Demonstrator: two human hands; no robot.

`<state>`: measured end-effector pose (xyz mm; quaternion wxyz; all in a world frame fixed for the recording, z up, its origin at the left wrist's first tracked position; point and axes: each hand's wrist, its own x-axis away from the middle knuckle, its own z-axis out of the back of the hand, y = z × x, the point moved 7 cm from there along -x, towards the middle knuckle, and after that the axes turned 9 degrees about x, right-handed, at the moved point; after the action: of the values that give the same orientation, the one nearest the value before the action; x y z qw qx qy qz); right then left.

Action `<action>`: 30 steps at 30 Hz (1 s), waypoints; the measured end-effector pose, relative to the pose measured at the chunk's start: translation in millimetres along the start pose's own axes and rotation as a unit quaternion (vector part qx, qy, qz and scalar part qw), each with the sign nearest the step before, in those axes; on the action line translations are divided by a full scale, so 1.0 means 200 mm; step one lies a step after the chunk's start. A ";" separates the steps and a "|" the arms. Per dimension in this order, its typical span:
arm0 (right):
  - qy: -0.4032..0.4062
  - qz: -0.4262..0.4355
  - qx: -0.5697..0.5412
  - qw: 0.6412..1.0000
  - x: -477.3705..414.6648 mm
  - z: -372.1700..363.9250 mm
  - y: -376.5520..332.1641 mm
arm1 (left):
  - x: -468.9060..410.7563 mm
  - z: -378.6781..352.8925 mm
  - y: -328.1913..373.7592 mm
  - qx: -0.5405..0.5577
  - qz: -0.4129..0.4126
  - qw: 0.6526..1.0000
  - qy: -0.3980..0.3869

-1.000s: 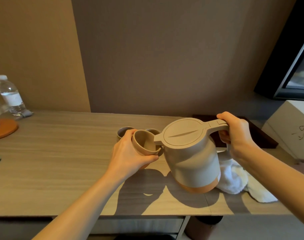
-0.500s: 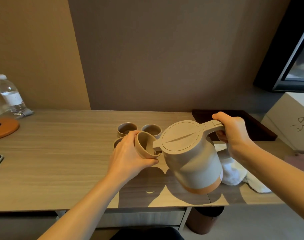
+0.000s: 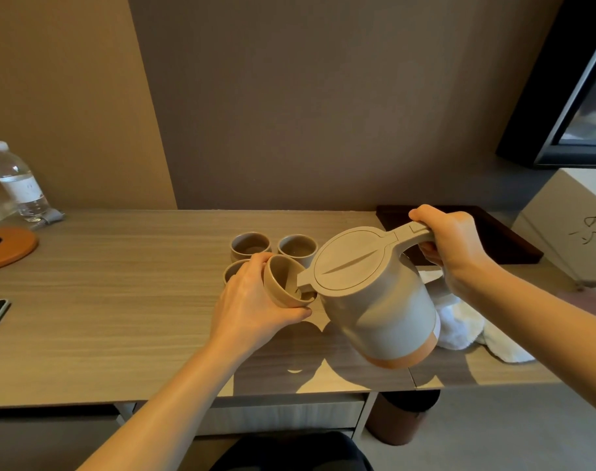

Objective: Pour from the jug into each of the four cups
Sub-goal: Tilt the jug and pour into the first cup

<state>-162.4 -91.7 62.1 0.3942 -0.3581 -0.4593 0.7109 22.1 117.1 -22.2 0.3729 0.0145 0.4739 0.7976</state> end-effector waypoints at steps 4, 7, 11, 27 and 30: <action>-0.004 0.004 0.004 1.000 0.01 -0.01 -0.02 | 0.00 0.00 -0.01 0.003 0.005 1.000 0.005; -0.004 0.001 0.008 1.000 0.00 -0.01 -0.03 | 0.00 0.01 -0.02 0.014 0.014 1.000 0.004; -0.004 -0.002 0.013 1.000 0.00 -0.02 -0.05 | -0.01 0.01 -0.03 0.023 0.022 0.999 0.002; -0.011 0.015 0.038 0.999 0.00 -0.03 -0.10 | 0.01 0.00 -0.05 0.036 0.034 0.999 0.015; -0.011 0.017 0.041 0.999 -0.01 -0.04 -0.11 | 0.02 0.00 -0.05 0.040 0.036 0.998 0.015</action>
<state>-150.5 -84.4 80.5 0.3912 -0.3413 -0.4278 0.7399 25.6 121.4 -32.0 0.3356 0.0347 0.5100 0.7913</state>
